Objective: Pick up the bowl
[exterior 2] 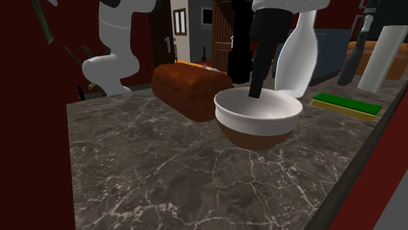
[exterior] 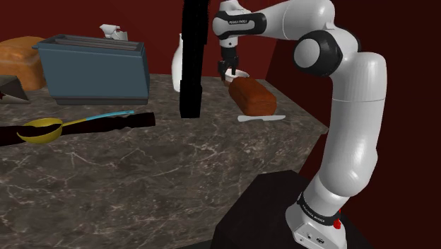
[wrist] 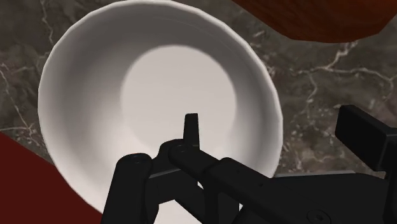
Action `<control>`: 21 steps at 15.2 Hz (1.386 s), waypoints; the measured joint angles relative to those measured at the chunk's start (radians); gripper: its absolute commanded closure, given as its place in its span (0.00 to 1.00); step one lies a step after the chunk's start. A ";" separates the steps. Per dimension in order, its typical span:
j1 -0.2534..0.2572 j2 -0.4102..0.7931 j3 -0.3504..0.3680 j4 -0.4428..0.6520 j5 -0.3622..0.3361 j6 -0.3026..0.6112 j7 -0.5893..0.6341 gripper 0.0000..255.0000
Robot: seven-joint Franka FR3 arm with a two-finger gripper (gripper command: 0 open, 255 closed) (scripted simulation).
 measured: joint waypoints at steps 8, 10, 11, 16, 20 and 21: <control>0.000 -0.001 0.000 -0.022 0.000 0.022 0.002 1.00; 0.000 -0.001 0.000 -0.022 0.000 0.022 0.002 1.00; 0.000 -0.001 0.000 -0.022 0.000 0.022 0.002 1.00; -0.002 0.004 -0.001 0.011 0.001 -0.007 -0.003 1.00; -0.003 0.015 -0.001 0.082 0.003 -0.065 -0.012 1.00; -0.003 0.016 -0.001 0.097 0.003 -0.080 -0.013 1.00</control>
